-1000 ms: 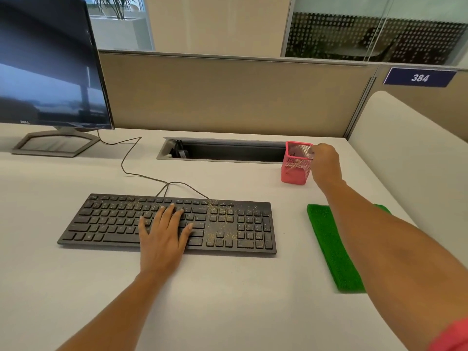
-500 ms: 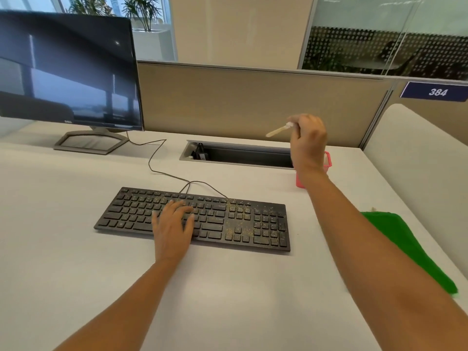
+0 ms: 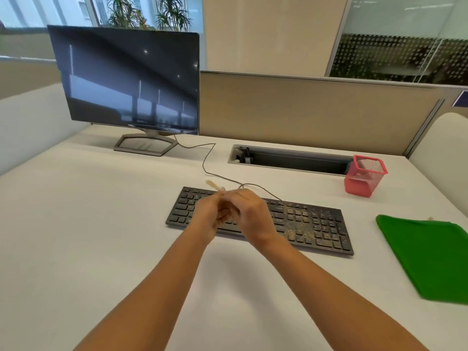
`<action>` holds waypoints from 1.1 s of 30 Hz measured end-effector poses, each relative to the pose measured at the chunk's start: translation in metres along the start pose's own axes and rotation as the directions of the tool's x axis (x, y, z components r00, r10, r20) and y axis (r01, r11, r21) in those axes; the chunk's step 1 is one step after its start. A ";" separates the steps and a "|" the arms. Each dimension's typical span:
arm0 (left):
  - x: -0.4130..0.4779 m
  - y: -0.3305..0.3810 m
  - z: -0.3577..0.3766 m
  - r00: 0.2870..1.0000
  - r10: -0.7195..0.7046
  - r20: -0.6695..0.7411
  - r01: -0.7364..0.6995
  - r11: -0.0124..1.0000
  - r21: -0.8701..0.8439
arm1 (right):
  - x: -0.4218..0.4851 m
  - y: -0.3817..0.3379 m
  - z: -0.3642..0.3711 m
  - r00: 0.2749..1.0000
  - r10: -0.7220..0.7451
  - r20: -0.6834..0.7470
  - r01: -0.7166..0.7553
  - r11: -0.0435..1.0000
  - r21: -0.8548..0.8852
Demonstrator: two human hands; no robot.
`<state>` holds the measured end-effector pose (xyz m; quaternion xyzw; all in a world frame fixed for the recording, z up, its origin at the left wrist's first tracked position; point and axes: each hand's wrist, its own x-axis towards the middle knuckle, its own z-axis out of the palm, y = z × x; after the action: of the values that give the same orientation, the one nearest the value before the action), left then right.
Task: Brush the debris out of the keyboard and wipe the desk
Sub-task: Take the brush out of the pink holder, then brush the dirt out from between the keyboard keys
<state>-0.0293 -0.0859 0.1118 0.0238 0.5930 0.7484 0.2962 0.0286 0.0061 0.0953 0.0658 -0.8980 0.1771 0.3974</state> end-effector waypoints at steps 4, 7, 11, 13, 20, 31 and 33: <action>0.006 0.013 -0.036 1.000 0.009 -0.001 -0.009 0.999 0.051 | 0.001 -0.015 0.027 0.996 0.074 0.058 -0.078 0.994 0.082; 0.014 0.015 -0.062 0.999 0.010 0.052 -0.017 0.992 0.125 | 0.015 -0.029 0.041 0.930 0.352 0.110 -0.366 0.914 0.176; 0.023 0.014 -0.091 0.981 -0.044 0.191 -0.020 0.947 0.321 | 0.047 -0.037 0.052 0.653 0.710 0.266 -0.758 0.608 0.238; 0.025 0.013 -0.102 0.964 -0.083 0.254 -0.028 0.915 0.403 | 0.060 -0.039 0.056 0.497 0.771 0.398 -0.868 0.436 0.239; 0.038 0.024 -0.127 0.951 -0.056 0.303 -0.116 0.846 0.520 | 0.080 -0.037 0.082 0.380 0.822 0.424 -0.910 0.249 0.332; 0.077 -0.005 -0.172 0.947 0.298 0.124 -0.273 0.538 0.797 | 0.120 -0.002 0.104 0.552 0.811 0.196 -0.822 0.490 0.289; 0.077 -0.015 -0.175 0.946 0.268 0.184 -0.282 0.396 0.874 | 0.122 0.000 0.113 0.583 0.780 0.229 -0.812 0.553 0.185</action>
<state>-0.1541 -0.2002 0.0224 0.2780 0.8819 0.3627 0.1158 -0.1316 -0.0333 0.1152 -0.2839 -0.8191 0.4539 0.2063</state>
